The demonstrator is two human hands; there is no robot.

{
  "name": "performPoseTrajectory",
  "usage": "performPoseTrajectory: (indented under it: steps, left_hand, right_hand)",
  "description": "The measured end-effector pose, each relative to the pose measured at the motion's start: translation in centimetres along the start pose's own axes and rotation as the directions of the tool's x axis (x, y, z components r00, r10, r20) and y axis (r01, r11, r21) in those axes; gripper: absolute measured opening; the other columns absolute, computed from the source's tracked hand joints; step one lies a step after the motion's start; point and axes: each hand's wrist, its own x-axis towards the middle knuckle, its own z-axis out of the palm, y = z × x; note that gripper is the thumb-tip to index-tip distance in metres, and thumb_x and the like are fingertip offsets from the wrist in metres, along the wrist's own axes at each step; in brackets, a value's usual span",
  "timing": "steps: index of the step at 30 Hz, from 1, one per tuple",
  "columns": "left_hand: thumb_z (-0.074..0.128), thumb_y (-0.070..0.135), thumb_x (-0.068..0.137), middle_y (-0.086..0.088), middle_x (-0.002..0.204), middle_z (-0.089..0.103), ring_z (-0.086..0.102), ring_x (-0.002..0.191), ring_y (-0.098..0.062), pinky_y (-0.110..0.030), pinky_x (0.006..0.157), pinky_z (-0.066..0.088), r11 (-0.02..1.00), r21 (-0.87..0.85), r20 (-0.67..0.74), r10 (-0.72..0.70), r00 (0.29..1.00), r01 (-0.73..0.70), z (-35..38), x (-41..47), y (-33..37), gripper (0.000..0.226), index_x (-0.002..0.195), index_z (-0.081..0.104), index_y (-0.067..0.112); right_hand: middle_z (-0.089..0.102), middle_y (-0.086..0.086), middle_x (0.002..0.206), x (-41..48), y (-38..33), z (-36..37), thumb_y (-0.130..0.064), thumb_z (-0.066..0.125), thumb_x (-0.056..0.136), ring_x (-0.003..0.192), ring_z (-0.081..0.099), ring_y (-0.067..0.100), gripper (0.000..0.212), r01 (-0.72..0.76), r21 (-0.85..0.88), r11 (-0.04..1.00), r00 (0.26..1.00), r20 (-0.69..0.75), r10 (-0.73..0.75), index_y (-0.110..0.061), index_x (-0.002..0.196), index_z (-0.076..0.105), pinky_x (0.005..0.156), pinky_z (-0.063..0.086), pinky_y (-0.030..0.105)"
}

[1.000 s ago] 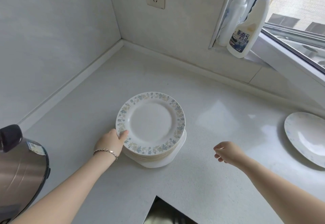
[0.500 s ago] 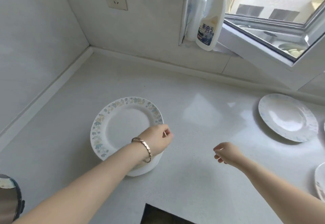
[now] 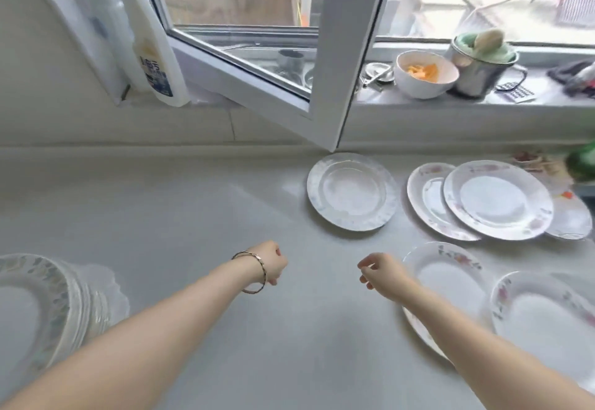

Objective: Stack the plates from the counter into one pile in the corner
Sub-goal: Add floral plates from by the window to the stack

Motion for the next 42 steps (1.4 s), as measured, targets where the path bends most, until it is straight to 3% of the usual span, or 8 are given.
performPoseTrajectory:
  steps: [4,8,12,15,19,23,29,42]
  left_hand:
    - [0.036,0.009,0.097,-0.008,0.072,0.046,0.055,0.061,-0.021,-0.022,0.052,0.043,0.803,-0.574,0.084,-0.142,0.986,0.164,3.2,3.1,6.8,0.037,0.133,0.033,0.002]
    - [0.043,0.006,0.094,-0.006,0.072,0.043,0.055,0.072,-0.023,-0.021,0.050,0.042,0.519,-0.822,0.111,-0.257,0.960,0.234,4.8,6.9,10.8,0.011,0.085,0.049,0.007]
    - [0.049,0.006,0.094,-0.018,0.116,0.056,0.056,0.118,-0.032,-0.034,0.085,0.050,0.285,-0.946,0.057,-0.319,0.946,0.154,5.5,9.4,13.6,0.036,0.129,0.049,-0.003]
    - [0.051,0.002,0.092,-0.014,0.096,0.059,0.060,0.077,-0.028,-0.038,0.087,0.048,0.224,-0.967,0.033,-0.361,0.932,0.121,6.1,11.0,14.4,0.030,0.122,0.053,0.001]
    - [0.052,0.002,0.090,-0.006,0.078,0.058,0.056,0.062,-0.018,-0.026,0.046,0.054,0.258,-0.963,-0.032,-0.394,0.918,0.077,6.8,12.4,14.0,0.009,0.090,0.052,0.010]
    - [0.051,-0.002,0.090,-0.005,0.073,0.056,0.060,0.039,-0.012,-0.018,0.034,0.049,0.235,-0.972,-0.064,-0.347,0.936,0.021,6.7,11.8,13.9,0.016,0.082,0.051,0.011]
    - [0.051,-0.008,0.088,-0.007,0.068,0.062,0.055,0.062,-0.019,-0.017,0.034,0.049,0.217,-0.976,-0.046,-0.329,0.943,0.028,6.6,6.4,10.9,0.020,0.077,0.053,0.009]
    - [0.055,-0.004,0.086,0.002,0.058,0.069,0.064,0.046,-0.009,-0.015,0.041,0.050,0.256,-0.931,-0.327,-0.277,0.904,-0.259,-1.1,-10.2,-8.0,0.020,0.078,0.059,0.013]
  right_hand:
    - [0.065,0.000,0.080,2.9,3.7,-4.9,-0.013,0.044,0.089,0.070,0.060,0.016,0.025,-0.020,0.055,0.998,1.000,-0.009,0.020,-0.014,0.106,0.062,0.054,0.042,0.018]
    - [0.066,0.001,0.081,6.0,6.2,-8.5,-0.011,0.044,0.088,0.064,0.059,0.012,0.027,-0.035,0.096,0.995,0.999,0.001,0.035,-0.012,0.107,0.063,0.049,0.038,0.019]
    - [0.064,-0.003,0.074,9.0,7.5,-11.1,-0.011,0.043,0.089,0.063,0.058,0.013,0.025,-0.029,0.124,0.992,1.000,0.000,0.030,-0.014,0.104,0.062,0.049,0.037,0.019]
    - [0.063,-0.004,0.073,10.6,8.1,-12.2,-0.010,0.041,0.089,0.069,0.059,0.017,0.022,-0.038,0.173,0.984,0.999,0.011,0.037,-0.017,0.099,0.060,0.059,0.044,0.020]
    - [0.065,-0.004,0.073,11.7,9.0,-12.2,-0.009,0.041,0.088,0.065,0.060,0.014,0.022,-0.054,0.199,0.978,0.998,0.025,0.050,-0.019,0.095,0.059,0.090,0.048,0.031]
    - [0.063,-0.002,0.073,11.4,9.3,-11.8,-0.006,0.041,0.088,0.066,0.058,0.020,0.022,-0.081,0.226,0.971,0.996,0.047,0.072,-0.014,0.097,0.059,0.063,0.046,0.024]
    - [0.064,-0.004,0.074,9.5,8.5,-10.9,-0.009,0.043,0.087,0.067,0.060,0.016,0.020,-0.081,0.188,0.979,0.997,0.030,0.077,-0.017,0.095,0.059,0.055,0.042,0.022]
    - [0.064,-0.002,0.068,1.8,-4.3,-0.1,-0.011,0.043,0.090,0.056,0.056,0.009,0.022,0.109,-0.047,0.993,0.991,0.087,-0.105,-0.014,0.103,0.060,0.047,0.038,0.016]
